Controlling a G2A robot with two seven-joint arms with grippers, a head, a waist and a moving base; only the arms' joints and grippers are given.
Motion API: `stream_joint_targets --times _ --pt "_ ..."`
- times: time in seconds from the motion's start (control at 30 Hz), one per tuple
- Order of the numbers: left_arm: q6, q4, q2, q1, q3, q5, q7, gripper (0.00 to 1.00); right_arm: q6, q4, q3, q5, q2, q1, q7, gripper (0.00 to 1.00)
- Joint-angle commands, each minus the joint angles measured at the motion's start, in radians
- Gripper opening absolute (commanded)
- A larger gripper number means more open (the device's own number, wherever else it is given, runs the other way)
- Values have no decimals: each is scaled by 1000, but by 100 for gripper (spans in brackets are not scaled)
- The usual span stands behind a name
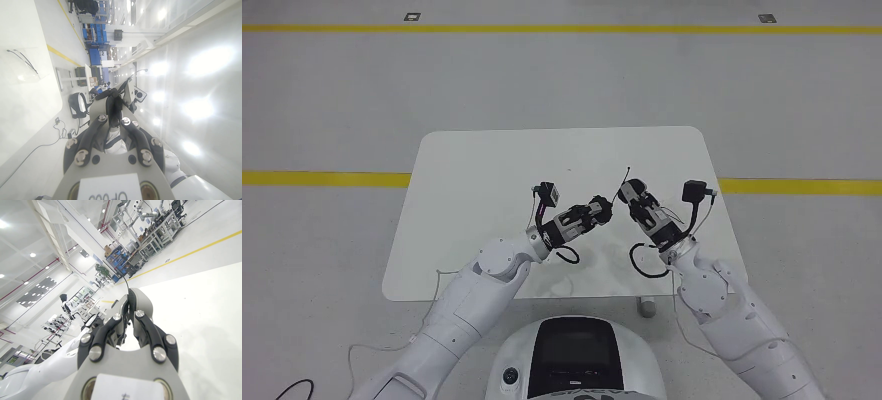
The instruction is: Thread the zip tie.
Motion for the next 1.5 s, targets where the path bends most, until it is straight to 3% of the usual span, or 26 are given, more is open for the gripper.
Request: stream_joint_targets --times 0.0,1.1,1.47 --pt "0 0 0 0 0 0 0 0 0 1 0 -4 0 0 1 0" --pt "0 0 0 0 0 0 0 0 0 26 28 -23 -8 -22 27 0" --pt "0 0 0 0 0 0 0 0 0 -5 19 -16 -9 -23 43 0"
